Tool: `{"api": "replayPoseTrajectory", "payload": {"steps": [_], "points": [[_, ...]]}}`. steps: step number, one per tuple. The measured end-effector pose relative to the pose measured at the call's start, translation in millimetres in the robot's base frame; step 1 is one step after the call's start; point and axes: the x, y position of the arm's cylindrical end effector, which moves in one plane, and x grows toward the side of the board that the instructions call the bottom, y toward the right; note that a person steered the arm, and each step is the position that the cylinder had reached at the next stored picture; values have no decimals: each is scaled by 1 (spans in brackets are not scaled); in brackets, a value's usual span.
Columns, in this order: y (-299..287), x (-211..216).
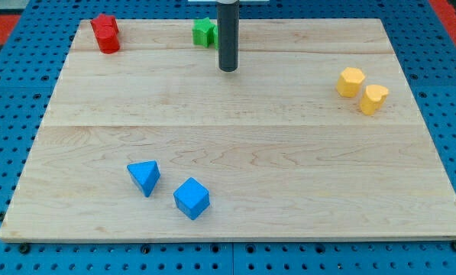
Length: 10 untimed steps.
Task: Push the red blocks into the blue blocks
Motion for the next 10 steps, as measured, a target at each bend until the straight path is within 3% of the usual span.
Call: {"api": "replayPoseTrajectory", "payload": {"steps": [4, 6, 7, 8, 9, 10], "points": [[38, 14], [-94, 62], [-207, 47], [-303, 0], [-302, -75], [-300, -125]]}}
